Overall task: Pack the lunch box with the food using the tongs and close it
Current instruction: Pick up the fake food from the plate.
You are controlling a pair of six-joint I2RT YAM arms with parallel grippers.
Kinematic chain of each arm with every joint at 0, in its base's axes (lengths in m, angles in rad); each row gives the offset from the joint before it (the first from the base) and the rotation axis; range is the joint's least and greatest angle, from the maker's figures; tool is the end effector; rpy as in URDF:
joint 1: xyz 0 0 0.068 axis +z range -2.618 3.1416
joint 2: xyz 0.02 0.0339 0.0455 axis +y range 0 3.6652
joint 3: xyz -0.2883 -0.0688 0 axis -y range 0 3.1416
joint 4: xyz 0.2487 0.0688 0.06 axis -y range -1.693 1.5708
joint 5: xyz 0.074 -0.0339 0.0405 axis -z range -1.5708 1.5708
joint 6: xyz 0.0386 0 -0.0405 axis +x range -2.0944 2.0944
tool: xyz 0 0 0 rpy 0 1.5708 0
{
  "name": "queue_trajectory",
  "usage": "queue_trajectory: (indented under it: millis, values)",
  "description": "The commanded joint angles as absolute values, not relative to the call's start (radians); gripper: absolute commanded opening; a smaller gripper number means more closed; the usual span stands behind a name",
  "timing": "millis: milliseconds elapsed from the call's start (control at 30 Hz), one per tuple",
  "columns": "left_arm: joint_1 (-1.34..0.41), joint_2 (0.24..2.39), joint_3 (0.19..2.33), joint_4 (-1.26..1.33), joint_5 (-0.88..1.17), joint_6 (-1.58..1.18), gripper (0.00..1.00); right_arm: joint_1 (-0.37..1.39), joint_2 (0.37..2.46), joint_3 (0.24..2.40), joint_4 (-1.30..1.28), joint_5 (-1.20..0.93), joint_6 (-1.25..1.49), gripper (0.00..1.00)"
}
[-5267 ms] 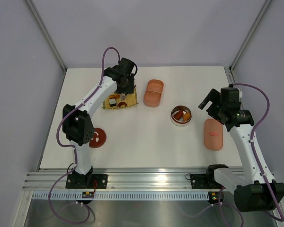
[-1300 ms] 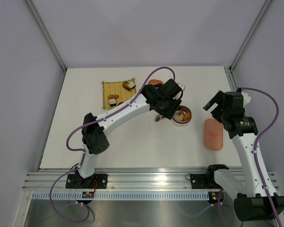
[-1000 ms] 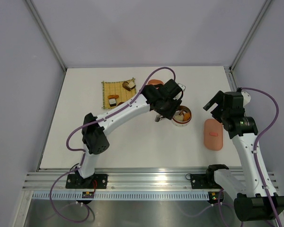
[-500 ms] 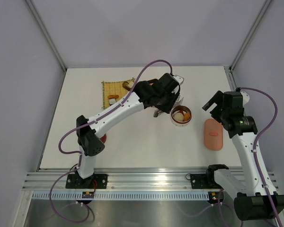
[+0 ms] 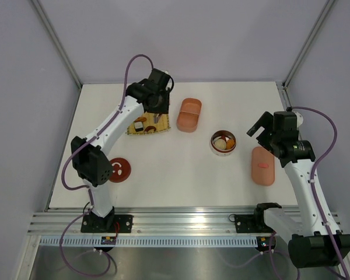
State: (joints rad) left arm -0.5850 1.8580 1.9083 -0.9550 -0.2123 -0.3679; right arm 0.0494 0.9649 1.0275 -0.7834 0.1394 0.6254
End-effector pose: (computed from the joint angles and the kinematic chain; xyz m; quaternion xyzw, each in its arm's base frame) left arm 0.3514 -0.2230 0.3746 0.0674 0.9380 -0.0601 0.3348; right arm 0.1846 0.0038 0.3519 0.2857 0.8632 0.0763 0.4091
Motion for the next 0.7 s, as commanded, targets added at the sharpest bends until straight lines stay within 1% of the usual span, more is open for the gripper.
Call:
queue_trajectory:
  millis: [0, 133, 267, 467, 667]
  values:
    - [-0.523, 1.831, 1.888, -0.881, -0.242, -0.413, 0.41, 0.044, 0.986, 1.058, -0.758, 0.106, 0.601, 1.0]
    - [-0.479, 1.876, 1.894, -0.858, -0.215, -0.443, 0.44, 0.044, 1.005, 1.063, -0.755, 0.095, 0.6, 0.99]
    - [-0.457, 1.914, 1.913, -0.851, -0.242, -0.462, 0.45, 0.044, 1.008, 1.065, -0.756, 0.094, 0.597, 0.99]
    - [-0.443, 1.966, 1.939, -0.818, -0.152, -0.482, 0.49, 0.044, 1.014, 1.057, -0.753, 0.084, 0.6, 0.99]
    - [-0.442, 2.005, 1.96, -0.827, -0.199, -0.489, 0.5, 0.044, 1.017, 1.057, -0.756, 0.089, 0.592, 0.99]
